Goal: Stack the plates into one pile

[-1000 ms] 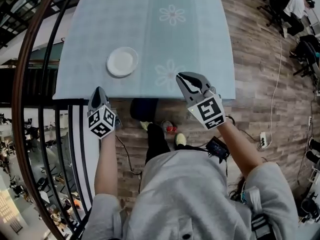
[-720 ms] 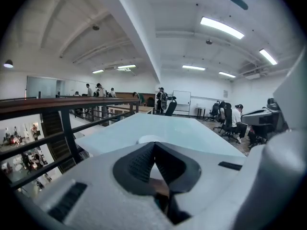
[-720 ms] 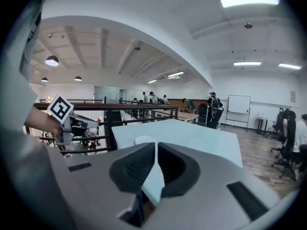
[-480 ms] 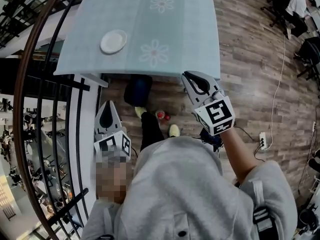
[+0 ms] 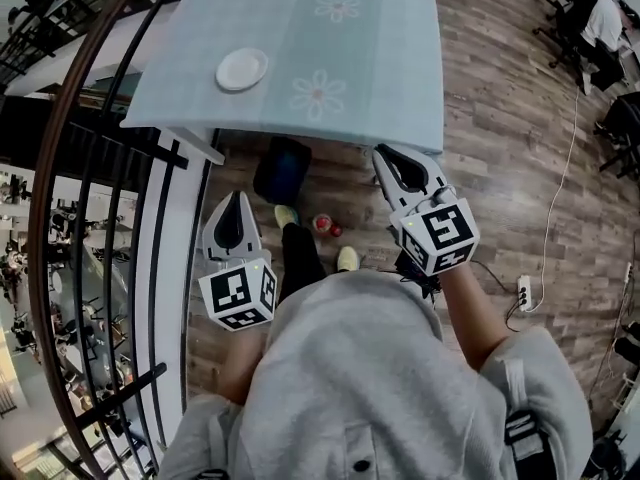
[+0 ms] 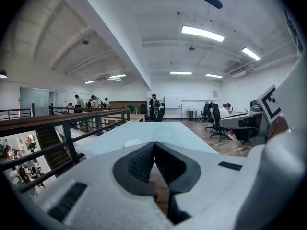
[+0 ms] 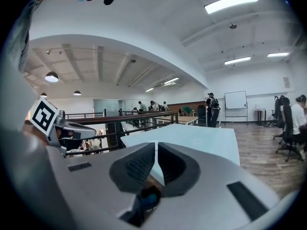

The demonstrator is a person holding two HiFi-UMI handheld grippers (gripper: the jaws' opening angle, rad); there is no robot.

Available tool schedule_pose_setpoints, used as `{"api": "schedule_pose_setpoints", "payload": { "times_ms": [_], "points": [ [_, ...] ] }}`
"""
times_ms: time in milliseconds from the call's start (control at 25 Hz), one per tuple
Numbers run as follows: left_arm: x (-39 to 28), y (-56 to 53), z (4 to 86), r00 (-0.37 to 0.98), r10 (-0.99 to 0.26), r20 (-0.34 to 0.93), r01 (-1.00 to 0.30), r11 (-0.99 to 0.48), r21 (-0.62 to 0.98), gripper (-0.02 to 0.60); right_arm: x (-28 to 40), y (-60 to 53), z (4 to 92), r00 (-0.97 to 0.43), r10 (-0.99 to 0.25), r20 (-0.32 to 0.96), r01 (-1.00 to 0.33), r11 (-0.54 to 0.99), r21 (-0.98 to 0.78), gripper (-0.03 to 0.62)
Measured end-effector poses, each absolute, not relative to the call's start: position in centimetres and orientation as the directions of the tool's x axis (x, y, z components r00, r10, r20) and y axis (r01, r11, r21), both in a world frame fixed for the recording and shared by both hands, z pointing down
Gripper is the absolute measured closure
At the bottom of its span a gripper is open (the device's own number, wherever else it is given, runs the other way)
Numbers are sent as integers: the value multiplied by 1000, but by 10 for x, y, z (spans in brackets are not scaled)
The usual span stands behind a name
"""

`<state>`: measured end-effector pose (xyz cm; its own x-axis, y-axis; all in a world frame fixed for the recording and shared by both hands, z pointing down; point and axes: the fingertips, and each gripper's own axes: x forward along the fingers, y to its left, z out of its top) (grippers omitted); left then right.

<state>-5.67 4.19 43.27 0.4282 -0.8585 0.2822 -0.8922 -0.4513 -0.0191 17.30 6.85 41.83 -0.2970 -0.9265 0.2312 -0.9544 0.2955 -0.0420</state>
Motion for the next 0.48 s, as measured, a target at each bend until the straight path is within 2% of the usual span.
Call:
{"api": "schedule_pose_setpoints", "payload": {
  "times_ms": [480],
  "points": [
    [-67, 32, 417, 417, -862, 287, -895, -444, -32, 563, 155, 49, 403, -321, -922, 217, -947, 320, -41, 557]
  ]
}}
